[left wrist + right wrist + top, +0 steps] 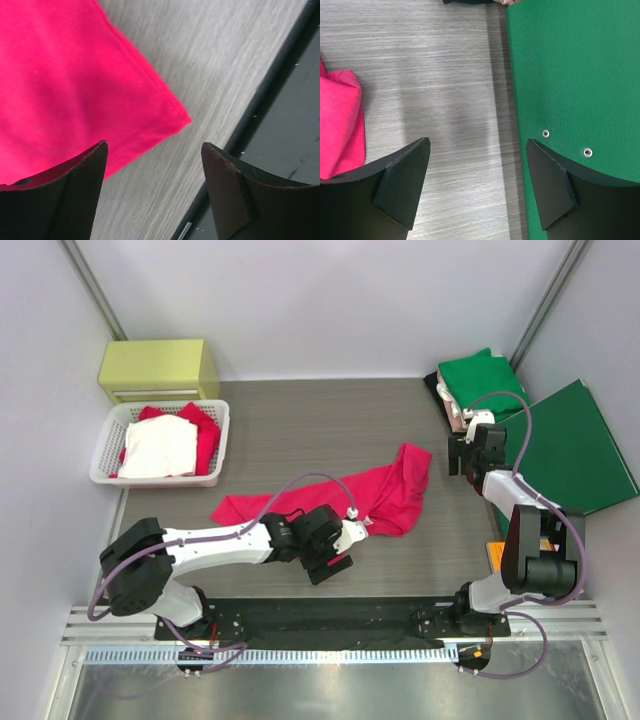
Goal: Fold and stack the t-shirts
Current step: Flatten out the tshirt
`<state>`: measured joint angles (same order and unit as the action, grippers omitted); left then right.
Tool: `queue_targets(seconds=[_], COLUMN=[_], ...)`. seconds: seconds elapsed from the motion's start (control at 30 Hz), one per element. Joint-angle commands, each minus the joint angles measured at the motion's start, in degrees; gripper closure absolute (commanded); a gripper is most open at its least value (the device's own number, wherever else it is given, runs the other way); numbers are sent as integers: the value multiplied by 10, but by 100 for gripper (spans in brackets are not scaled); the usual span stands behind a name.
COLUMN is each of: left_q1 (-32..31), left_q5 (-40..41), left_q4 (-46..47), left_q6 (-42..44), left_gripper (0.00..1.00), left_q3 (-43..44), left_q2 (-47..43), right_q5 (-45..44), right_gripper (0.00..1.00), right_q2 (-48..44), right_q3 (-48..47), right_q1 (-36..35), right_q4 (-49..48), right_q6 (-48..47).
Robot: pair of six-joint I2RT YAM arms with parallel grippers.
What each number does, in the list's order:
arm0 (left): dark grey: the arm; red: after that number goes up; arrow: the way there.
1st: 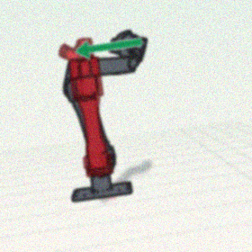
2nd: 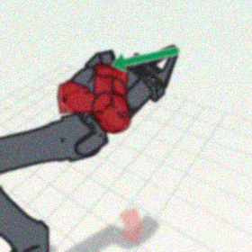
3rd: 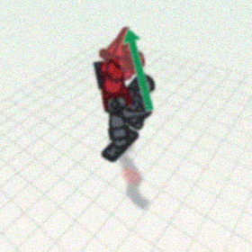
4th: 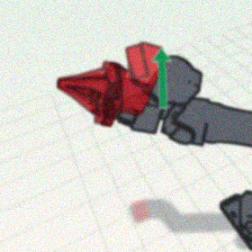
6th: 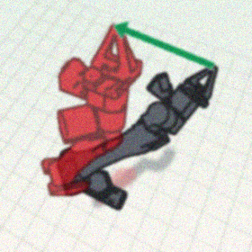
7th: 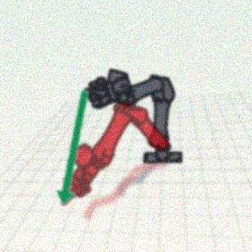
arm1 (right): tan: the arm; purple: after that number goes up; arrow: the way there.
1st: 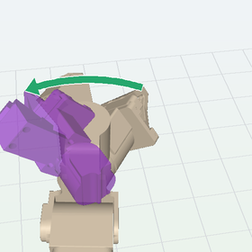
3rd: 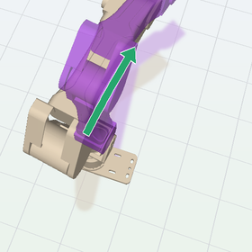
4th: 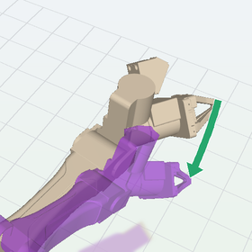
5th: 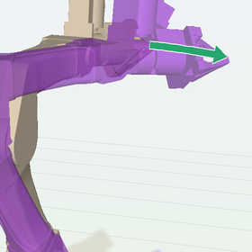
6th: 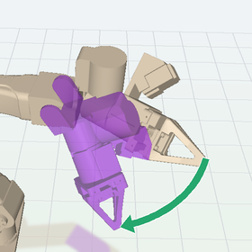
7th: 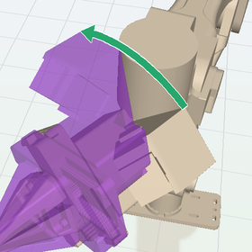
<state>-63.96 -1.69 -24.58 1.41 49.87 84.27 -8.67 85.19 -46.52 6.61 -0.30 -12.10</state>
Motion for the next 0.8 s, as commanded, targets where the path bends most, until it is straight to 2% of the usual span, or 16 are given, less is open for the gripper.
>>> queue_targets(seconds=[0.0,0.03,0.13,0.3,0.57,0.6,0.7,0.77], left_q1=[2,2,-1,-5,-11,-11,-11,-11], left_q5=[-57,-64,-95,-102,-88,-84,-74,-60], left_q4=[8,8,9,14,8,8,5,6], left_q6=[-37,-41,-53,-59,-53,-53,-49,-43], left_gripper=[31,37,30,33,46,54,62,63], left_q3=[8,15,22,32,45,45,44,43], left_q2=[20,26,41,73,89,89,92,96], right_q5=[-1,-2,1,3,11,12,15,17], right_gripper=[17,17,17,18,18,18,18,18], right_q2=[8,7,7,12,11,11,11,10], right_q3=[-28,-27,-27,-30,-30,-30,-30,-30], right_q1=[2,2,2,2,2,2,3,3], right_q4=[-3,-2,-2,-1,-1,-1,-1,-1], right_q6=[-6,-6,-7,-8,-9,-9,-9,-8])
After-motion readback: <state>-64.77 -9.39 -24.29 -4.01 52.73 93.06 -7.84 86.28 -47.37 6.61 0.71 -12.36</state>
